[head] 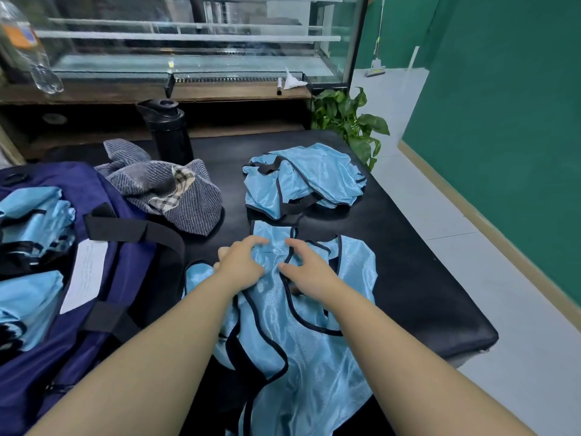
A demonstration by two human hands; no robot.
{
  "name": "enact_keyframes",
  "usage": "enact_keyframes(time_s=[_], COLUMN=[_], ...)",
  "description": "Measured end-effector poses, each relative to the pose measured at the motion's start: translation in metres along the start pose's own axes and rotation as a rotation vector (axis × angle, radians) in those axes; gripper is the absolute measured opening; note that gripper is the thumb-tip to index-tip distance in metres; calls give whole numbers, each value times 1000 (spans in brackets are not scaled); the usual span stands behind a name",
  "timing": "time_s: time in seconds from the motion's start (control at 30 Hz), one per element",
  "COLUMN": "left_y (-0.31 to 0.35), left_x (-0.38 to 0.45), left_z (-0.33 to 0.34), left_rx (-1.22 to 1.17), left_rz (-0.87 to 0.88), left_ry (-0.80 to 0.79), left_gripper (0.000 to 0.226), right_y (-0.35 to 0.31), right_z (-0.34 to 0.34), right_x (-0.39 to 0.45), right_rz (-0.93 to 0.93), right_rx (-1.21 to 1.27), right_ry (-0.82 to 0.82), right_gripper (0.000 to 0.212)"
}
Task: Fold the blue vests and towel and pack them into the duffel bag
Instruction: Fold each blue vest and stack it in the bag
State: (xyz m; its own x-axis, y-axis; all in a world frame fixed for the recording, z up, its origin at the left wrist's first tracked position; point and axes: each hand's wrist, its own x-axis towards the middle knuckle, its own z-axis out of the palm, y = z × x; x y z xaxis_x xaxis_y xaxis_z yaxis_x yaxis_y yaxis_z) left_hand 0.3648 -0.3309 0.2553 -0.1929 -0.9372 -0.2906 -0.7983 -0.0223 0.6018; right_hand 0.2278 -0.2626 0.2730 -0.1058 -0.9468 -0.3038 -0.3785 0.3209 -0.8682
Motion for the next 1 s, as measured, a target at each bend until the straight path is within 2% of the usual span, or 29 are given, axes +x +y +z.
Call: enact_keyframes(time_s=[0.07, 0.13, 0.33, 0.5, 0.6, 0.7, 0.8, 0.83, 0.9, 1.0], left_y=[-2, -2, 4, 8, 8, 5, 3, 3, 2, 3], left_x=[-4, -11, -51, -91, -114, -136, -156, -163, -175, -193], left_z=[-2, -6, -29, -52, -66, -79, -91, -93, -99, -105], left_rx=[-133, -218, -386, -378, -282, -143, -67, -65, -113, -361], left_rz=[7, 66, 265, 348, 424, 481, 503, 508, 521, 485], left_ry=[28, 102, 255, 318, 387, 463, 518, 524, 557, 591], left_gripper=[29, 18, 24, 24, 25, 26, 19, 18, 25, 21], right_y=[2, 3, -7, -33, -53, -67, -80, -84, -92, -104], right_z=[1, 1, -5, -12, -15, -15, -18, -19, -20, -18], right_x=[2, 3, -3, -32, -61, -85, -106, -113, -125, -142], right_rz=[-23, -22, -70, -160, -241, -346, -424, -450, -502, -524], right_rx=[-2, 26, 138, 197, -24, -290, -314, -308, -309, -189], right_ry=[5, 23, 155, 58, -3, 56, 125, 142, 180, 194], right_gripper=[51, 44, 24, 29, 37, 25, 3, 9, 19, 11])
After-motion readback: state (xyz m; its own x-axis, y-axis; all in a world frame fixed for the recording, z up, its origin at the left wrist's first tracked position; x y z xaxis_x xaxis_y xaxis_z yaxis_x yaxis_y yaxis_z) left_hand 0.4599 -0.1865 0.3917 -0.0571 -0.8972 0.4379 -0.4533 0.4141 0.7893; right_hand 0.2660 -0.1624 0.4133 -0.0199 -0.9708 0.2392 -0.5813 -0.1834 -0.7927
